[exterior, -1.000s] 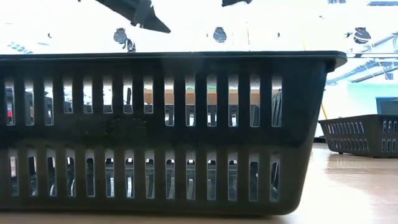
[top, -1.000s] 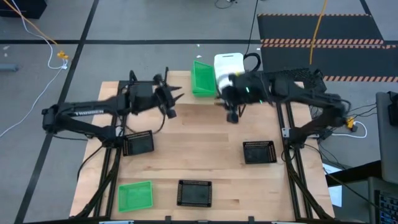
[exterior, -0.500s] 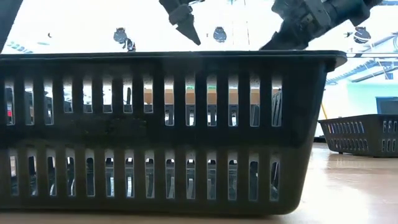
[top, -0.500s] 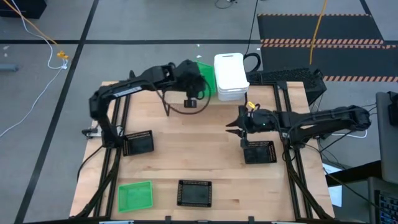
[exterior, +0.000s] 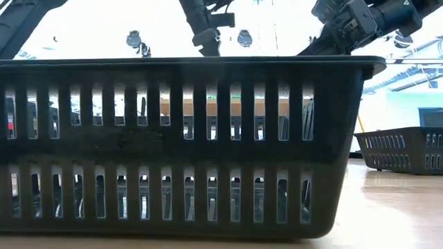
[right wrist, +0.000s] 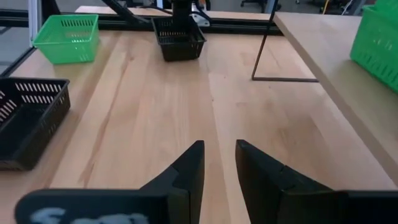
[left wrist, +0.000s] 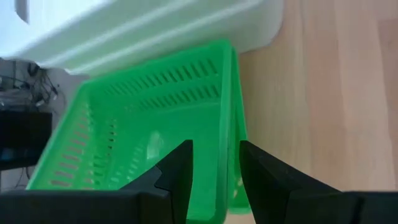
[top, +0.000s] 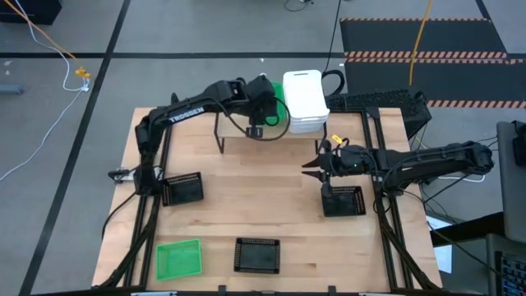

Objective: Stack baskets on shelf by color
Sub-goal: Stack the right green bin on top of the other green bin on the shelf

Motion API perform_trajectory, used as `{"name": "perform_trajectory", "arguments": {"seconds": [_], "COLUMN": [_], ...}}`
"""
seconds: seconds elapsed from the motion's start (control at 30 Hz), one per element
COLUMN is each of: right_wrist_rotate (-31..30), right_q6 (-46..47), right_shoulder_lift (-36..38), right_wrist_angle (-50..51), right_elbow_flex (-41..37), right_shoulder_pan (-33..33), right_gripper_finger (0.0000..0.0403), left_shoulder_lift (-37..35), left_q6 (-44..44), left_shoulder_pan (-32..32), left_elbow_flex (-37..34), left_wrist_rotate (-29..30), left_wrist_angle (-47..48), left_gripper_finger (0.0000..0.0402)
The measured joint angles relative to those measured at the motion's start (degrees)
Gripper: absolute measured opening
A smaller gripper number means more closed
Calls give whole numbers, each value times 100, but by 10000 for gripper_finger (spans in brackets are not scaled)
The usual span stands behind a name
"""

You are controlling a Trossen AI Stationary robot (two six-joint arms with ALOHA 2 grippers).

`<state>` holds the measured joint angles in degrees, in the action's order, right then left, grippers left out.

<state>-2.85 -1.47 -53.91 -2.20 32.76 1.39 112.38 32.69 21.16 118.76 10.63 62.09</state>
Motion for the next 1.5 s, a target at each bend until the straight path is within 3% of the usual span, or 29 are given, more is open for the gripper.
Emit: {"name": "perform_trajectory", "arguments": {"seconds": [0.33,0.6,0.8,1.03,1.3,1.5], "right_wrist_rotate": [-2,-2,0,1,0,-25], "right_q6": [81,81,81,83,99,148], "right_shoulder_lift": [-20,-20,-20,-20,-20,-20], "right_wrist_angle": [-245,-146,-140,-87,24,-649], "right_elbow_flex": [0,0,0,0,-2,-341], "right_shoulder_pan": [0,0,0,-2,-183,-223], "right_gripper_finger": [84,84,84,84,84,84], "left_shoulder_lift": [-4,-39,-166,-364,-392,-391], "left_q6": [-26,-22,-24,-346,-1018,-1382], "left_shoulder_pan": [9,-2,-52,-105,-102,-92], "left_elbow_flex": [0,0,0,7,-125,-287], "left_wrist_rotate": [-2,11,308,270,136,127], "left_wrist_angle": [124,85,-21,-262,-231,-484], "left_gripper_finger": [121,13,28,9,48,50]}}
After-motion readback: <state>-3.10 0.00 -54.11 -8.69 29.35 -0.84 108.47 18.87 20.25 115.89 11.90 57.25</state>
